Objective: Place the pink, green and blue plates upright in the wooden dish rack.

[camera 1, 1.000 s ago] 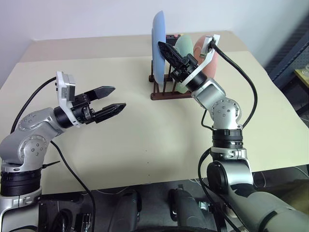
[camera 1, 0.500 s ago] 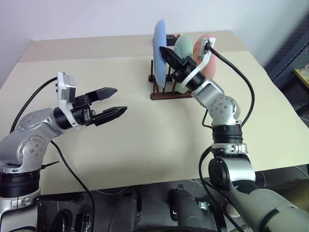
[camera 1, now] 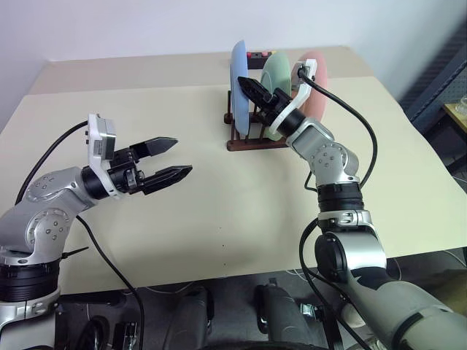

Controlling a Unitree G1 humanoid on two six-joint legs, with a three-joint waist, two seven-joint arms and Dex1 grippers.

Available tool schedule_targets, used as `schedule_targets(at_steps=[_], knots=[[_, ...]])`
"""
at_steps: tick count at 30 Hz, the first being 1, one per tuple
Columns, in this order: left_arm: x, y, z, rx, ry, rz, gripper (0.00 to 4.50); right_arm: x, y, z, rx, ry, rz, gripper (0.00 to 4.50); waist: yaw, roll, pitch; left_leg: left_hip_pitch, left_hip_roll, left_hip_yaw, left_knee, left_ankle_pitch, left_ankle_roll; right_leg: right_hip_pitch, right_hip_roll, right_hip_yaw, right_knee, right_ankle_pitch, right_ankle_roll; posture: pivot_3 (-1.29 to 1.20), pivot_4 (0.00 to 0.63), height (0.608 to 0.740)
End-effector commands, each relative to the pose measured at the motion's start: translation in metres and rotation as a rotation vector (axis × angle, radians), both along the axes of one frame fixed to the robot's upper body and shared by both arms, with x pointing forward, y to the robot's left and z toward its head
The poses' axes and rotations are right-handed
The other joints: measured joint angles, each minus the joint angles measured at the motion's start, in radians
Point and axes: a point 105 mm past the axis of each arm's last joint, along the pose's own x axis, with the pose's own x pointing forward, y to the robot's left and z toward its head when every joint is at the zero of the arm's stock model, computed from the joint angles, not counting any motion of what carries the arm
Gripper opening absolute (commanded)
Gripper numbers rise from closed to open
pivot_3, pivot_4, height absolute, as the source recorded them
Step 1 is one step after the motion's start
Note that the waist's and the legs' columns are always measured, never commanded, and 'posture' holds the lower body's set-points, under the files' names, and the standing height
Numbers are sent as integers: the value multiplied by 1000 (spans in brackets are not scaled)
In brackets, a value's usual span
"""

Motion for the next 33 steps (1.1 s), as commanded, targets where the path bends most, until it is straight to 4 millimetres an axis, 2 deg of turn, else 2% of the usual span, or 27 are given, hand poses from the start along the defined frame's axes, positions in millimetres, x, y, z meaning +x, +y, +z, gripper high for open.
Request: schedule_targets(at_steps=[1,2,3,5,11,12,21,28,31,33], knots=[[-5,1,12,4,-62,-3,4401,-2,1,10,-3,-38,-2,0,0,0,0,0,0,0,0,0,0,0,0,0,0,0,0,0,150,740],[-5,0,12,5,-63,-2,4401,-1,0,9,-8,-33,-9,0,0,0,0,0,0,0,0,0,0,0,0,0,0,0,0,0,150,740],[-5,0,12,5,-65,-3,4453,0,-1,8,-10,-28,-15,628,0,0,0,0,0,0,0,0,0,0,0,0,0,0,0,0,150,740],[-4,0,12,5,-66,-3,4453,1,-1,7,-15,-27,-21,1380,0,0,0,0,0,0,0,0,0,0,0,0,0,0,0,0,150,740],[-3,0,12,4,-68,-1,4453,0,-1,8,-22,-39,-22,4362,1,0,0,0,0,0,0,0,0,0,-1,0,0,0,0,0,150,740],[-3,0,12,3,-69,0,4453,-1,-2,9,-24,-46,-25,4478,1,0,0,0,0,0,0,0,0,0,-1,0,0,0,0,0,150,740],[-2,-2,12,-1,-75,-3,4453,-15,-4,32,-38,-170,-26,4478,1,0,0,0,0,0,0,0,0,0,-2,0,-1,0,0,0,150,740],[-1,-3,13,-5,-75,-11,4453,-43,-13,67,-16,-313,-11,4478,3,0,0,0,0,0,-1,0,0,0,-2,0,-1,0,0,0,150,740],[0,-3,13,-7,-77,-12,4453,-53,-22,79,-15,-375,-34,4478,3,0,0,0,0,0,-1,0,0,0,-2,0,-1,0,0,0,150,740],[1,-4,13,-9,-75,-16,4453,-54,-22,80,-38,-378,-38,4478,4,0,0,0,0,0,-1,0,0,0,-2,0,-2,0,0,0,150,740]])
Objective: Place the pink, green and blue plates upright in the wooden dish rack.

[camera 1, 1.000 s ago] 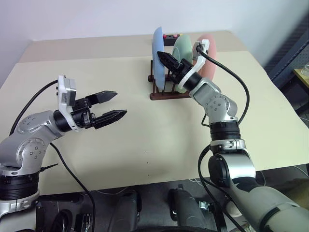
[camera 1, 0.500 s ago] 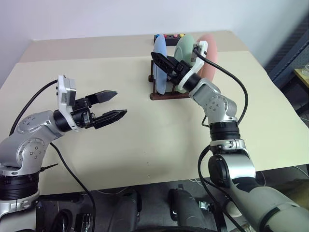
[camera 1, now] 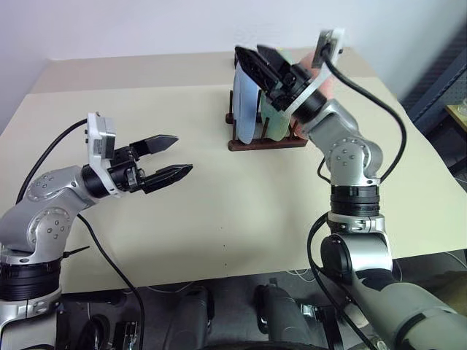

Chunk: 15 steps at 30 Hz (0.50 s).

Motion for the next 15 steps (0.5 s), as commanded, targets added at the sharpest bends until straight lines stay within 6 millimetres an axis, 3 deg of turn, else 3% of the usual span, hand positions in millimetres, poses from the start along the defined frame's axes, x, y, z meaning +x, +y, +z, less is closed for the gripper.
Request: schedule_targets(at_steps=[1,5,9,12,15], knots=[[0,0,8,-4,-41,-7,4453,-11,-5,16,-9,-64,-18,4478,0,0,0,0,0,0,0,0,0,0,0,0,0,0,0,0,150,740],[2,-2,9,-5,-45,-11,4453,-14,-3,16,-10,-77,-6,4478,-2,0,0,0,0,0,0,0,0,0,0,0,0,0,0,0,150,740],[3,-1,10,-4,-46,-3,4453,-16,-13,22,4,-110,-47,4478,0,0,0,0,0,0,0,0,0,0,1,0,0,0,0,0,150,740],[3,3,10,6,-51,16,4453,-22,-31,18,-9,-151,-89,4478,4,0,0,0,0,0,0,0,0,0,1,0,-1,0,0,0,150,740],[4,7,9,27,-66,37,4453,-28,-51,1,-131,-209,-174,4478,10,0,0,0,0,0,0,-1,1,2,1,-1,-4,0,0,0,150,740]])
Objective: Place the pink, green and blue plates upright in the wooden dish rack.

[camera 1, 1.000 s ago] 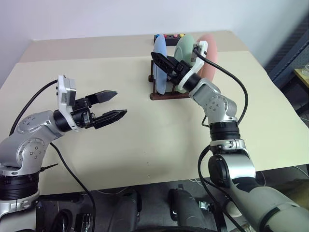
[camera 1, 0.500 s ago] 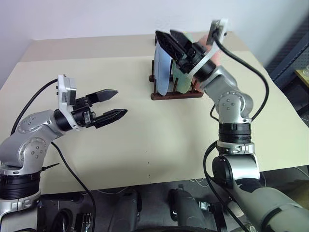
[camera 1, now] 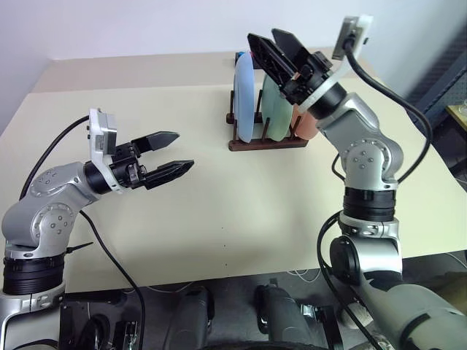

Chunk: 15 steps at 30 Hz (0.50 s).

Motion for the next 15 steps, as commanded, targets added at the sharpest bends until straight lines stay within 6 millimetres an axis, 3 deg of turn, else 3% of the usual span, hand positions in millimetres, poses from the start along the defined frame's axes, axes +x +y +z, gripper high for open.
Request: schedule_targets(at_steps=[1,6,12,15], knots=[[1,6,10,42,-79,33,4453,-18,-26,-5,-130,-123,-92,4478,1,0,0,0,0,0,0,0,1,1,0,0,-1,0,0,0,150,740],[13,14,11,96,-136,72,4453,-48,-49,-43,-380,-95,-48,4478,-1,0,0,0,0,1,0,-2,3,1,0,0,-3,0,0,0,150,740],[27,21,14,135,-190,80,4453,-74,-57,-60,-575,-143,30,4478,-3,0,0,1,2,2,2,-2,3,2,4,2,-3,0,0,0,150,740],[30,25,13,156,-194,87,4453,-83,-66,-79,-644,-97,69,4478,-1,0,0,1,2,2,2,-2,3,3,4,2,-3,0,0,0,150,740]])
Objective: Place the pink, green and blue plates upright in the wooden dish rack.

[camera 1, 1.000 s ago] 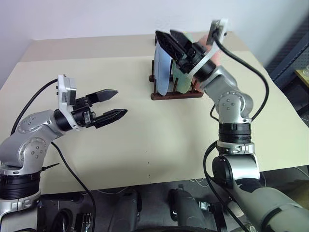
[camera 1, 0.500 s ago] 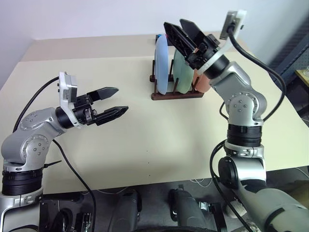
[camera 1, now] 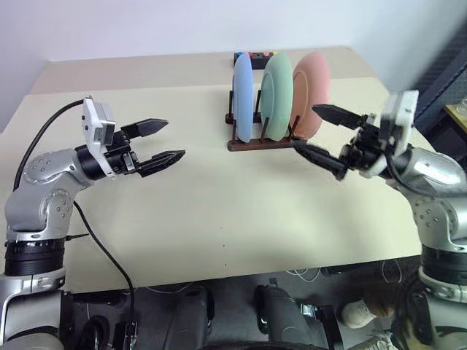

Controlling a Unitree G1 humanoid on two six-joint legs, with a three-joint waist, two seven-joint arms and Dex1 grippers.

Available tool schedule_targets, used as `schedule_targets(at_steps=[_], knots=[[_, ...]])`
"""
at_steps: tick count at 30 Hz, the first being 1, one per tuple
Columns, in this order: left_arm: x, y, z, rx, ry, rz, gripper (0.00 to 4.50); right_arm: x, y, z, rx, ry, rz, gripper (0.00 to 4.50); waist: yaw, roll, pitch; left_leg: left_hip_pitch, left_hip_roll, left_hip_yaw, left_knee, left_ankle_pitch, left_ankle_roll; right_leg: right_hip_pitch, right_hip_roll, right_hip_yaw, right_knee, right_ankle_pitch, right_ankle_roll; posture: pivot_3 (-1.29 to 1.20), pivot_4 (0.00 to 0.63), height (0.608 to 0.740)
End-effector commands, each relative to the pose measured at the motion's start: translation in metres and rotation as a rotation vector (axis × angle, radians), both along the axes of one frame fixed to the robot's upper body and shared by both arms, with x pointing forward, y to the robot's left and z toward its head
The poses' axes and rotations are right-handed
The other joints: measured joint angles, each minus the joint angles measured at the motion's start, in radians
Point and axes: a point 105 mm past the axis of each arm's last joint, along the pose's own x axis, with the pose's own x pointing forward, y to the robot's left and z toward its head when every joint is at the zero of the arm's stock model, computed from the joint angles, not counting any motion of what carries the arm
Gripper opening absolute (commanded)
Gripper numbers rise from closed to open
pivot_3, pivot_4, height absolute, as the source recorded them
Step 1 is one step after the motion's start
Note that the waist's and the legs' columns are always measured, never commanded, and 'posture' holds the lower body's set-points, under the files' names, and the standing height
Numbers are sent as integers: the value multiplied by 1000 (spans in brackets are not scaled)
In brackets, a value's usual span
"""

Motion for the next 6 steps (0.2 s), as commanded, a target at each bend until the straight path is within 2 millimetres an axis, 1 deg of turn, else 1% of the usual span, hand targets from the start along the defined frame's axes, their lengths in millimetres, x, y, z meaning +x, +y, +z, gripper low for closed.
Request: schedule_targets(at_steps=[1,6], knots=[[-1,5,6,37,-43,7,4453,-16,-10,-5,-67,-15,31,4478,1,0,0,0,0,0,0,0,0,0,0,0,0,0,0,0,150,740],[-6,5,5,51,-31,5,4453,-18,-23,-16,-96,8,-7,4478,1,0,0,0,0,0,1,0,0,0,0,0,0,0,0,0,150,740]])
